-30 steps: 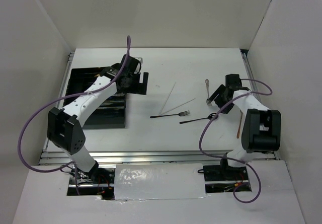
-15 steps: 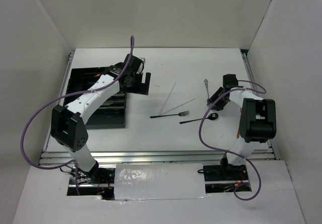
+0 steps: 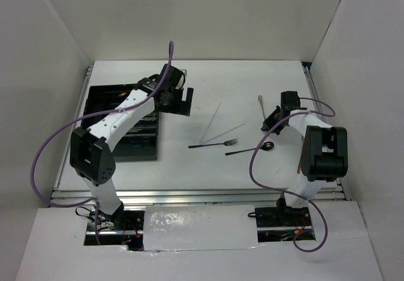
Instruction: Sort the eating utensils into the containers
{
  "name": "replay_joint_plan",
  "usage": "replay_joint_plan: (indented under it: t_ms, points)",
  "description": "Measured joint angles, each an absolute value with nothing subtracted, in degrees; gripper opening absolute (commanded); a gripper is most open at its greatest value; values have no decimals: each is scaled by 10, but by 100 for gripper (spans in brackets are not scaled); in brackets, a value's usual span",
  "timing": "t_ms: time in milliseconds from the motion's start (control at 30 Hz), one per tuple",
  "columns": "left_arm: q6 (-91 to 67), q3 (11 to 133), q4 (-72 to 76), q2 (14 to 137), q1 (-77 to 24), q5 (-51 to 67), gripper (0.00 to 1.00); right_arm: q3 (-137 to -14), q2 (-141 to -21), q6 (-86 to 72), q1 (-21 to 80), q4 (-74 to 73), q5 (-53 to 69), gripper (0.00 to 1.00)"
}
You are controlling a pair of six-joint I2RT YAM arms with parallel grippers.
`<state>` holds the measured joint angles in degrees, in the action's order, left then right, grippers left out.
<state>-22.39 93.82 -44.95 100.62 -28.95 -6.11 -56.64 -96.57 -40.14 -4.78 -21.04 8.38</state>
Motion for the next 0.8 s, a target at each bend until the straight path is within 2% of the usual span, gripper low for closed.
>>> replay_joint_plan:
  t_ms: [233, 300, 500, 667, 800]
  points:
    - [-214, 1065, -453, 1076, -318, -39, 96, -512, -853, -400, -47, -205, 122, 0]
    - [-230, 1064, -419, 1075, -320, -15, 96, -493, -813, -400, -43, -201, 142, 0]
    - [-300, 924, -227, 1024, -316, 103, 95, -481, -743, -390, -10, -199, 197, 0]
    - [-263, 1007, -230, 1064, -316, 193, 92, -484, -707, -361, 52, -228, 200, 0]
    - [-160, 1049, -249, 1061, -323, 230, 94, -499, -698, -335, 71, -270, 206, 0]
